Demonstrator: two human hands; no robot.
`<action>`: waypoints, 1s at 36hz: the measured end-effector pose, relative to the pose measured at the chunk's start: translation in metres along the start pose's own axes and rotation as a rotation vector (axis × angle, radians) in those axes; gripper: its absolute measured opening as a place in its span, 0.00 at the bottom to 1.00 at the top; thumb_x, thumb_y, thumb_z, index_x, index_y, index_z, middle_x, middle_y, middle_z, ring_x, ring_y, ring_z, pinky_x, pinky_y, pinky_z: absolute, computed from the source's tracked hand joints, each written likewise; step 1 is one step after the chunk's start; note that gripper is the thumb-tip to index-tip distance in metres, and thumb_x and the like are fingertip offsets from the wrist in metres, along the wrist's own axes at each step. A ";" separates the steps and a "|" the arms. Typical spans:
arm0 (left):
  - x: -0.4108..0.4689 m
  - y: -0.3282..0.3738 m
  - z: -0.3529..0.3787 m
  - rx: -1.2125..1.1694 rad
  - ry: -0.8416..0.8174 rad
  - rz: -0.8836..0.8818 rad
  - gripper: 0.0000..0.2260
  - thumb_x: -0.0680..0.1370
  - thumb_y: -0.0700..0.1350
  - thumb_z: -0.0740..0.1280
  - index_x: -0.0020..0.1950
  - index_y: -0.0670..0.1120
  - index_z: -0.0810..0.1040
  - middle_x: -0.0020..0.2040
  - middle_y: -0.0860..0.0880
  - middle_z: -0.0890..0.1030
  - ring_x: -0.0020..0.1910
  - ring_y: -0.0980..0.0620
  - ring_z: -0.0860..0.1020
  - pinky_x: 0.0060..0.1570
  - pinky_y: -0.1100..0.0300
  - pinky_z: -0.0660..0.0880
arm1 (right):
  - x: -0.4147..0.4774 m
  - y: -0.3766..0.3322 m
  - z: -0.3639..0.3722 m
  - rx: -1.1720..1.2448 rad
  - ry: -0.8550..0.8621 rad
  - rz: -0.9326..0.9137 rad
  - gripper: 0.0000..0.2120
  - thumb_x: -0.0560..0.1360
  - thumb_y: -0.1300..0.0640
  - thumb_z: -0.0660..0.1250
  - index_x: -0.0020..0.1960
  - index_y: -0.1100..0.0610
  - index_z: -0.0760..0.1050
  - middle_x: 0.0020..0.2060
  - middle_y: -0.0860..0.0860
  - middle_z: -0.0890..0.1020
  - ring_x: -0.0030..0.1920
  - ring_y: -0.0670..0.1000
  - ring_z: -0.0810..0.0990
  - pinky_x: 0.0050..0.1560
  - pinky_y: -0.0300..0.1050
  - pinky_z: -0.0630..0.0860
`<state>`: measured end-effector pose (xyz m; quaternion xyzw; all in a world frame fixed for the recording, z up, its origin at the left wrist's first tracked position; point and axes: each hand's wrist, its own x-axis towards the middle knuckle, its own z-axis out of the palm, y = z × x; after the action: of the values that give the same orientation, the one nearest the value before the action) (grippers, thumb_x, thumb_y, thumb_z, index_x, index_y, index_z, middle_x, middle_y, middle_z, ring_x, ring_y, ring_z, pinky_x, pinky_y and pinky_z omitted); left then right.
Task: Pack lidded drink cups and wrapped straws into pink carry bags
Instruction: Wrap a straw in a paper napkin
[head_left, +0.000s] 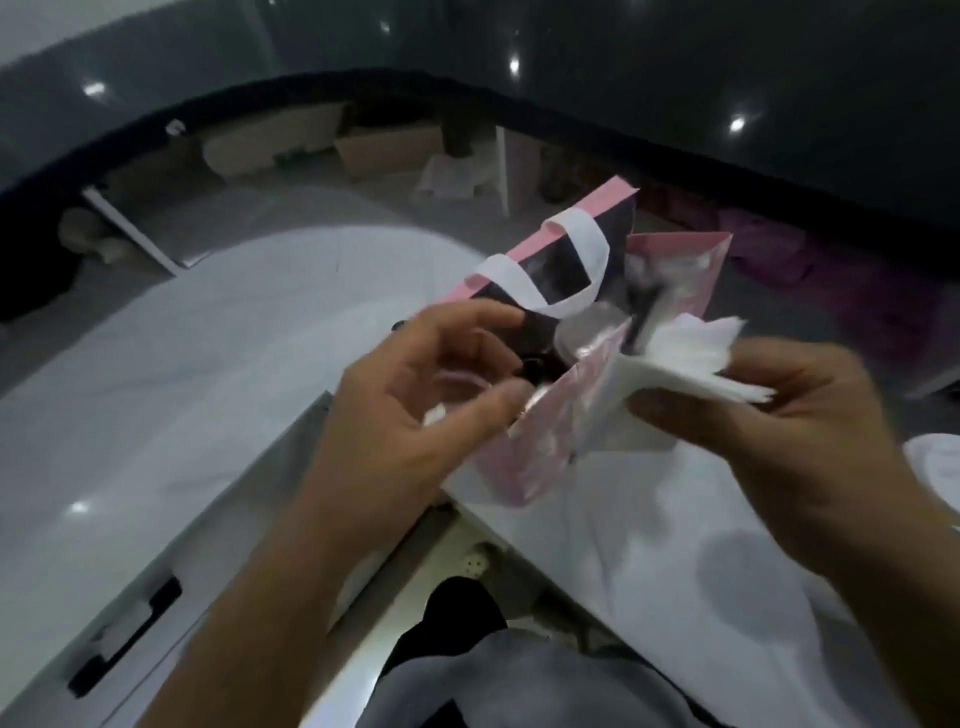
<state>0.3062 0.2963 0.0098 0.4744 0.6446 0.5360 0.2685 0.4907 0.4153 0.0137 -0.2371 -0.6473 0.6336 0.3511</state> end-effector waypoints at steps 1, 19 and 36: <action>0.015 0.000 -0.011 0.107 0.012 0.058 0.18 0.73 0.45 0.74 0.62 0.54 0.78 0.50 0.54 0.82 0.53 0.50 0.81 0.54 0.55 0.79 | 0.008 -0.006 -0.005 -0.067 0.017 -0.056 0.11 0.62 0.63 0.74 0.43 0.53 0.86 0.37 0.44 0.86 0.37 0.42 0.84 0.38 0.32 0.78; 0.166 -0.054 -0.068 0.172 -0.451 -0.108 0.23 0.80 0.43 0.66 0.69 0.65 0.69 0.57 0.59 0.80 0.51 0.58 0.81 0.49 0.54 0.83 | 0.086 -0.033 0.030 -0.878 -0.114 -0.057 0.10 0.72 0.64 0.74 0.50 0.52 0.86 0.45 0.45 0.86 0.45 0.49 0.85 0.44 0.53 0.80; 0.184 -0.092 -0.083 -0.219 -0.437 -0.213 0.19 0.78 0.40 0.70 0.64 0.58 0.76 0.50 0.55 0.84 0.49 0.53 0.83 0.45 0.57 0.83 | 0.173 0.063 0.071 -1.426 -0.345 0.504 0.16 0.80 0.56 0.63 0.66 0.49 0.78 0.63 0.51 0.80 0.62 0.56 0.78 0.63 0.54 0.74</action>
<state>0.1311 0.4275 -0.0240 0.4766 0.5559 0.4561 0.5057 0.3172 0.5040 -0.0184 -0.4440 -0.8707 0.1527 -0.1469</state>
